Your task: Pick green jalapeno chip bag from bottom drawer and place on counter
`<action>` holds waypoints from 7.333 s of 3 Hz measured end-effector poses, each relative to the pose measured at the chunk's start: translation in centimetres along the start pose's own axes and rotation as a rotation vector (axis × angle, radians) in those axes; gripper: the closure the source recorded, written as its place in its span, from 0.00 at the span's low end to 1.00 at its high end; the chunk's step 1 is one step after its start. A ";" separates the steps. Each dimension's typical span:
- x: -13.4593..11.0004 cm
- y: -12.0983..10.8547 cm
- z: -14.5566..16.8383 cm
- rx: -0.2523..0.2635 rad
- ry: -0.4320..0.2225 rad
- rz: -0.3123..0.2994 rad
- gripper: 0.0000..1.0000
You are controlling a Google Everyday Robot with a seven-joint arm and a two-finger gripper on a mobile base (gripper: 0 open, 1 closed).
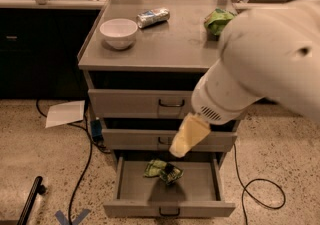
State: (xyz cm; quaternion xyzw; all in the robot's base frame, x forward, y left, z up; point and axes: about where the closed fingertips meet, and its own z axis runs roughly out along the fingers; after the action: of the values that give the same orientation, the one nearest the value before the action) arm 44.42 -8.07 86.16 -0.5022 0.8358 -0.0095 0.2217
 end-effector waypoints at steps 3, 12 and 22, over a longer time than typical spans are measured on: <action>0.4 0.4 3.1 0.004 -0.049 0.123 0.00; 8.8 7.6 36.8 -0.232 -0.353 0.536 0.00; 14.4 7.9 58.9 -0.362 -0.503 0.706 0.00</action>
Offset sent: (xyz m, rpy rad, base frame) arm 0.0033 0.0027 -0.0058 0.0344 -0.0033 -0.0674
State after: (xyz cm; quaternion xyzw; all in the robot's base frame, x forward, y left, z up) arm 54.50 -4.17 25.97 -0.2045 0.8641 0.3345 0.3158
